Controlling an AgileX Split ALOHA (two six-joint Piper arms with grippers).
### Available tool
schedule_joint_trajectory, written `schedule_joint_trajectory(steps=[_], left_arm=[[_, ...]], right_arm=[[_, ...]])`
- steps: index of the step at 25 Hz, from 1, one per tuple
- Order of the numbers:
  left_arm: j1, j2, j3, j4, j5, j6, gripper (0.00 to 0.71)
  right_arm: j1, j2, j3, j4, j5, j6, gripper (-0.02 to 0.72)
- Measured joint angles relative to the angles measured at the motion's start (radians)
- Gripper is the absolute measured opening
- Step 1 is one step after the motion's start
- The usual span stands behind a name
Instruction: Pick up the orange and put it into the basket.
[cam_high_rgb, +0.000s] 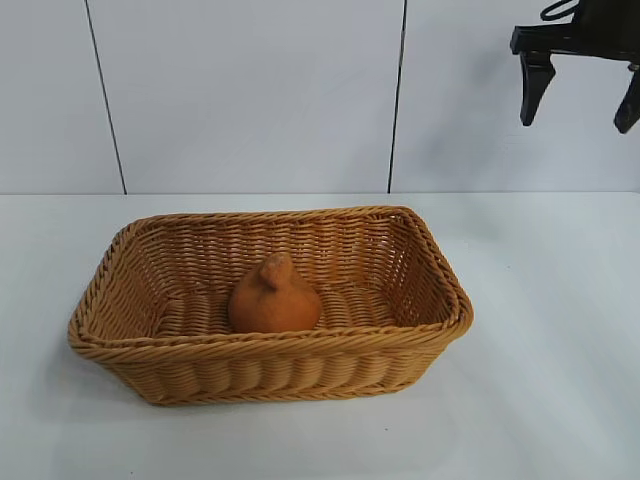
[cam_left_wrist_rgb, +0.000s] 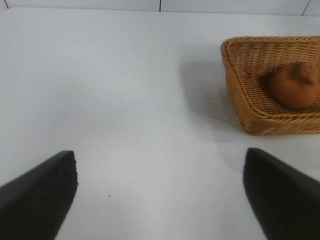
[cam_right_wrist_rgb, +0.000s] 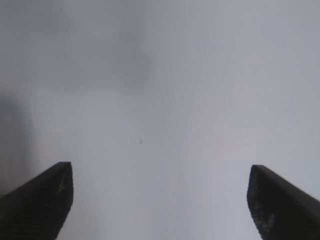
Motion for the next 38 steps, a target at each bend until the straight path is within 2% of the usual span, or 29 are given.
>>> schedule_joint_trajectory(steps=[9, 15, 19, 23, 34, 38], left_arm=[[0.000, 0.000, 0.000, 0.000, 0.000, 0.000, 0.643], [0.000, 0.000, 0.000, 0.000, 0.000, 0.000, 0.643], [0.000, 0.000, 0.000, 0.000, 0.000, 0.000, 0.643], [0.000, 0.000, 0.000, 0.000, 0.000, 0.000, 0.643], [0.000, 0.000, 0.000, 0.000, 0.000, 0.000, 0.643], [0.000, 0.000, 0.000, 0.000, 0.000, 0.000, 0.643]], right_arm=[[0.000, -0.506, 0.568, 0.034, 0.001, -0.008, 0.651], [0.000, -0.854, 0.810, 0.034, -0.107, -0.008, 0.652], [0.000, -1.094, 0.902, 0.034, -0.164, -0.008, 0.652], [0.000, -1.303, 0.923, 0.034, -0.182, -0.008, 0.652], [0.000, -1.700, 0.924, 0.034, -0.188, -0.008, 0.652], [0.000, -1.737, 0.925, 0.030, -0.187, -0.008, 0.652]])
